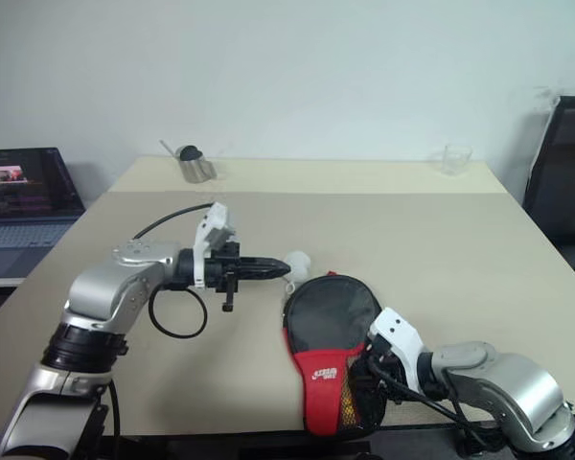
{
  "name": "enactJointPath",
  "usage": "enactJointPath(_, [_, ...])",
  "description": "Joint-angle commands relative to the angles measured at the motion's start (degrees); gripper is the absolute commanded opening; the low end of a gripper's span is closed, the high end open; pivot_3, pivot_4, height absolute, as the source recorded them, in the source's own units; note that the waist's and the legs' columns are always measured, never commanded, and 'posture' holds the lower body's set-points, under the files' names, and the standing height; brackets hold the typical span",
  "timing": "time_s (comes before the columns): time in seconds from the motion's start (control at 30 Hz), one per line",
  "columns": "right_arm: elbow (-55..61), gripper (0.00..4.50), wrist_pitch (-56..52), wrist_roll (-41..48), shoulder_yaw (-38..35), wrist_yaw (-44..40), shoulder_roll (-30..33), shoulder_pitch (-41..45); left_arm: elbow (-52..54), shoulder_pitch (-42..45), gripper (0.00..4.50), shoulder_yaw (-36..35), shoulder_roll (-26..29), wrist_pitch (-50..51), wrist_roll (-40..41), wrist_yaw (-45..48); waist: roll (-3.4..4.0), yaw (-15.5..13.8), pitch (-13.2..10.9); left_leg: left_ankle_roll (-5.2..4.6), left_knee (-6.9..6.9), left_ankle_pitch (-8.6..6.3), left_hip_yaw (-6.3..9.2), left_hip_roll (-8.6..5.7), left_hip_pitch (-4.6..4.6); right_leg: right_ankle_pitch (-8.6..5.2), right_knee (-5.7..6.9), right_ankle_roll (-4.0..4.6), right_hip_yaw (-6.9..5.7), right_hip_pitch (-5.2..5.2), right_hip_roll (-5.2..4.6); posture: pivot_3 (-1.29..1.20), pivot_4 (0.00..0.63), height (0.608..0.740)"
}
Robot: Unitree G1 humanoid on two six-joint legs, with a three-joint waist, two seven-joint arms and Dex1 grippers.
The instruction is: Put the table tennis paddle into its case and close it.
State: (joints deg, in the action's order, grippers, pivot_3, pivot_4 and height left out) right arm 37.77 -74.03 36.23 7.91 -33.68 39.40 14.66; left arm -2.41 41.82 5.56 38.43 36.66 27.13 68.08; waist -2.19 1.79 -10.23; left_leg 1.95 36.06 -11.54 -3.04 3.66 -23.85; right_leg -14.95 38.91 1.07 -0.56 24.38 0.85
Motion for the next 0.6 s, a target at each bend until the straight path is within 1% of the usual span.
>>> enactJointPath(0.03, [-0.24, 3.71, 1.73, -0.9, -0.38, -0.11, 1.81, 0.72, 0.67, 1.34, 0.0, -0.92, -0.17, -1.47, -0.18, -0.03, 0.0, 0.0, 0.0, 0.0, 0.0, 0.0, 0.0, 0.0, 0.0, 0.0, 0.0, 0.0, 0.0, 0.0, 0.0, 0.0, 0.15, 0.74])
enactJointPath(0.13, [-1.11, 3.71, 4.9, -1.33, -1.79, -3.92, 6.73, 0.62, 0.62, 1.13, 0.0, -1.2, -0.06, -1.83, -0.38, -0.13, 0.0, -0.03, 0.0, 0.0, 0.02, 0.0, -0.01, -0.03, 0.0, 0.0, 0.0, 0.0, 0.0, -0.01, -0.01, 0.0, 0.15, 0.74])
enactJointPath(0.2, [-1.86, 3.71, 9.37, -0.96, -4.13, -8.36, 10.27, 0.53, -0.26, 1.25, 0.0, -1.75, -0.23, -2.89, -1.19, -1.36, 0.0, -0.07, 0.0, 0.0, 0.03, 0.0, -0.02, -0.05, -0.01, 0.0, -0.01, -0.01, 0.01, -0.01, -0.02, 0.0, 0.15, 0.74])
enactJointPath(0.3, [-5.02, 3.71, 15.59, -2.1, -7.02, -13.56, 15.16, 1.13, -4.99, 2.39, 0.0, -2.08, -1.07, -7.6, -5.94, -6.88, -0.01, -0.07, 0.0, 0.0, 0.02, 0.0, -0.01, -0.04, 0.02, 0.0, -0.02, -0.01, 0.0, -0.02, -0.01, 0.0, 0.15, 0.74])
enactJointPath(0.37, [-8.98, 3.71, 19.14, -4.02, -8.04, -13.88, 15.97, 4.1, -9.18, 3.64, 0.0, -2.3, -1.8, -9.83, -8.96, -11.2, -0.01, -0.02, -0.01, -0.01, 0.03, 0.0, 0.02, -0.02, 0.04, 0.0, 0.0, 0.0, -0.03, -0.04, 0.01, 0.0, 0.15, 0.74])
enactJointPath(0.43, [-12.27, 3.71, 22.4, -5.11, -8.43, -11.71, 12.7, 8.28, -12.74, 5.12, 0.0, -2.92, -3.17, -9.55, -10.1, -14.81, -0.03, 0.11, -0.02, -0.01, 0.05, 0.01, 0.0, -0.02, 0.09, 0.02, 0.03, -0.03, 0.02, -0.06, 0.01, 0.0, 0.15, 0.74])
enactJointPath(0.5, [-14.3, 3.71, 24.85, -5.88, -7.93, -7.57, 6.14, 12.19, -16.4, 6.84, 0.0, -2.54, -4.84, -8.54, -11.47, -17.49, -0.08, 0.14, -0.03, -0.01, 0.08, 0.01, 0.01, -0.01, 0.1, 0.03, 0.05, -0.04, 0.03, -0.07, 0.01, 0.0, 0.15, 0.74])
enactJointPath(0.6, [-14.36, 3.71, 28.5, -9.87, -1.74, -3.9, -2.05, 14.28, -22.85, 9.55, 0.0, -0.69, -8.17, -7.89, -14.44, -20.89, -0.09, -0.06, -0.02, 0.0, 0.03, 0.01, 0.09, 0.01, 0.03, 0.03, 0.04, -0.03, -0.02, -0.04, 0.06, 0.0, 0.15, 0.74])
